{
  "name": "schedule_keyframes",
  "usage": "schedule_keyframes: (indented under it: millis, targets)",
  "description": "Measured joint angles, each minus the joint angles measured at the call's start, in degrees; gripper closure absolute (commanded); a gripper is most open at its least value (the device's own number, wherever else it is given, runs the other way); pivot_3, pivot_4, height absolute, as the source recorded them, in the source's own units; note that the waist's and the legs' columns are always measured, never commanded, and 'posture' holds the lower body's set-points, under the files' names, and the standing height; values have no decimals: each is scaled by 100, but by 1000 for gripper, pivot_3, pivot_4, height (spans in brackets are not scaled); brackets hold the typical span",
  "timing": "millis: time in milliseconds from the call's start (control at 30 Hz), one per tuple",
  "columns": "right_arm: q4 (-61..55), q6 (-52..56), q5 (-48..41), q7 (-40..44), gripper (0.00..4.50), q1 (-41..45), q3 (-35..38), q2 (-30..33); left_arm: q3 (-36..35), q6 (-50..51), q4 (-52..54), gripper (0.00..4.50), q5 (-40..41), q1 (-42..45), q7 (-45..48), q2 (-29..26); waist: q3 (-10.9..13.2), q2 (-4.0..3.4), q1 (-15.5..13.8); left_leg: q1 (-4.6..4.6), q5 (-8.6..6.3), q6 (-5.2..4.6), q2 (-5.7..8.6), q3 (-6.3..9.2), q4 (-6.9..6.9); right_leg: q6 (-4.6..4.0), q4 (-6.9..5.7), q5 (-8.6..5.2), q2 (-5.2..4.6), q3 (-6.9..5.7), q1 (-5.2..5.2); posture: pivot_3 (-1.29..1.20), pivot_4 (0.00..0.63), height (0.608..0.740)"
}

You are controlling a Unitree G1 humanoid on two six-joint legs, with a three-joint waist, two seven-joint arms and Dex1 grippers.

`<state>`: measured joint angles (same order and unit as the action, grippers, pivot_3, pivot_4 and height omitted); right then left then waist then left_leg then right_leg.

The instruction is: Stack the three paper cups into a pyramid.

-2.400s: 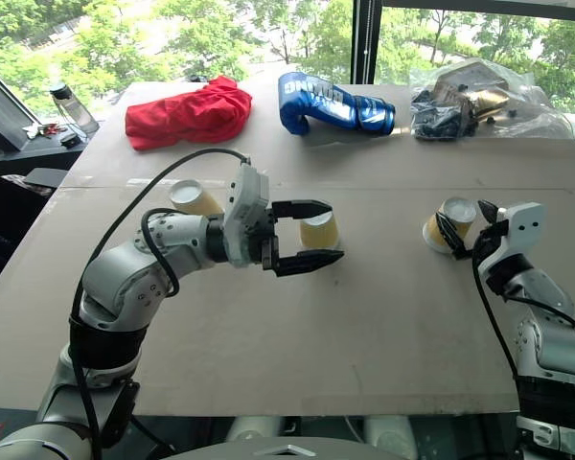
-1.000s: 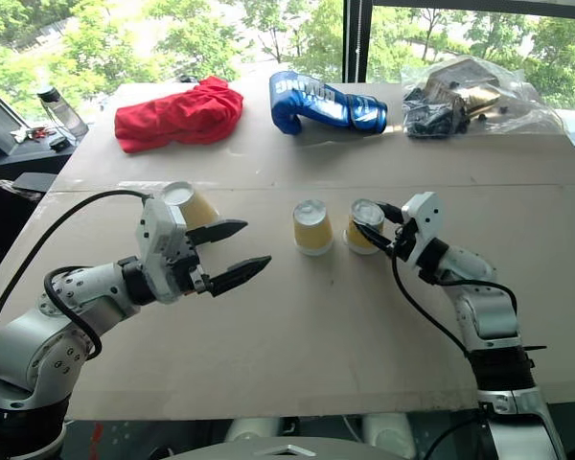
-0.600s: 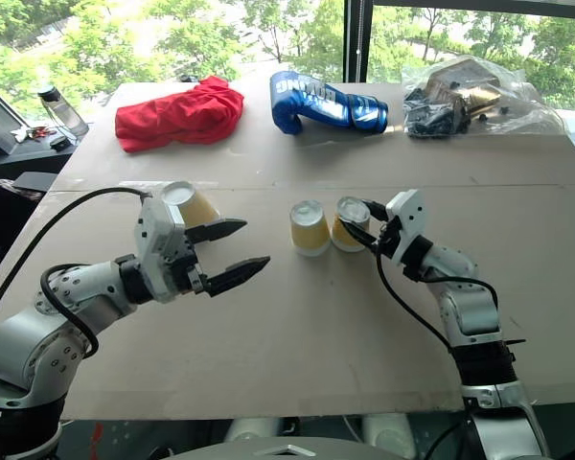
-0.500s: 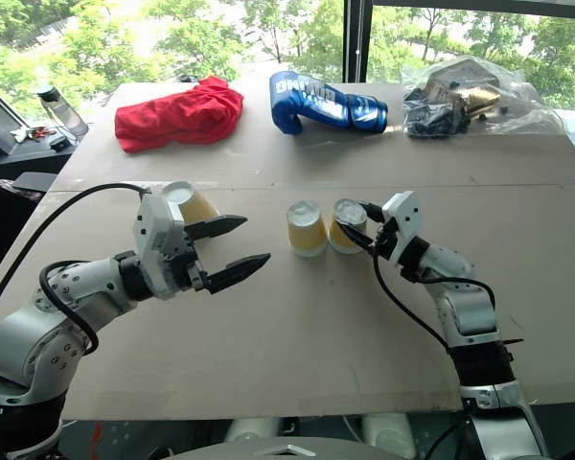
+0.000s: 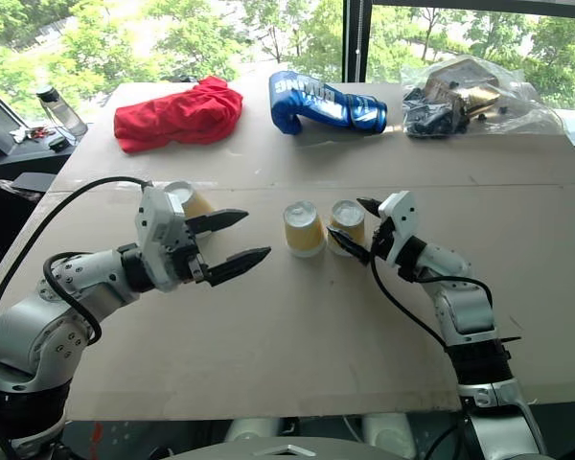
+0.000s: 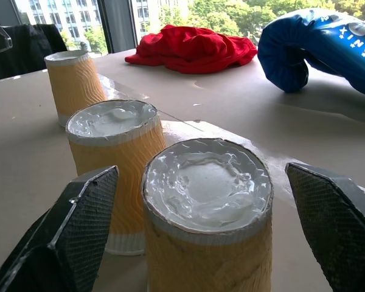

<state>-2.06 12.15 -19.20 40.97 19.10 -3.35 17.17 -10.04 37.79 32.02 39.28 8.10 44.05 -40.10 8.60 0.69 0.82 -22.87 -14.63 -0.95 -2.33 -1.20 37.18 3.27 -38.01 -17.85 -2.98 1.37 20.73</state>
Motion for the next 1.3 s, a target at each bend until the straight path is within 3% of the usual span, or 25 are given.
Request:
schedule_keyframes:
  millis: [233, 467, 633, 933, 1300]
  targets:
    - [-197, -394, -637, 598, 58, -124, 393, 105, -151, -701, 151, 0, -128, -713, -334, 620, 1, 0, -4, -2, -1, -2, -3, 0, -2, 0, 3, 0, -6, 0, 0, 0, 150, 740]
    - [-700, -164, -1753, 1626, 58, -682, 1026, 910, -1090, -1681, 177, 0, -656, -1357, -1153, 1266, 2, 5, -21, 0, -3, -5, -3, 4, -1, -1, 5, 0, -17, -1, -9, 0, 150, 740]
    - [-929, 16, -2201, 2205, 58, -961, 1231, 1368, -1212, -2225, -170, 0, -1055, -1437, -1471, 1516, 2, 5, -15, 3, -3, -5, -2, 4, 0, -1, 3, 1, -13, -2, -12, 0, 150, 740]
    - [-1626, 292, -2653, 2484, 58, -1403, 1337, 1641, -1032, -2487, -1182, 0, -1662, -837, -1908, 1573, 1, 8, -26, 1, -3, -5, 1, 4, 2, 0, 3, 1, -12, -10, -13, 0, 150, 740]
    - [-1743, 93, -2307, 2149, 58, -1615, 1418, 1660, -716, -2645, -2449, 0, -2058, -84, -2000, 1573, 3, 14, -27, 1, -3, -5, 1, 7, 2, 0, 2, 1, -10, -14, -11, 0, 150, 740]
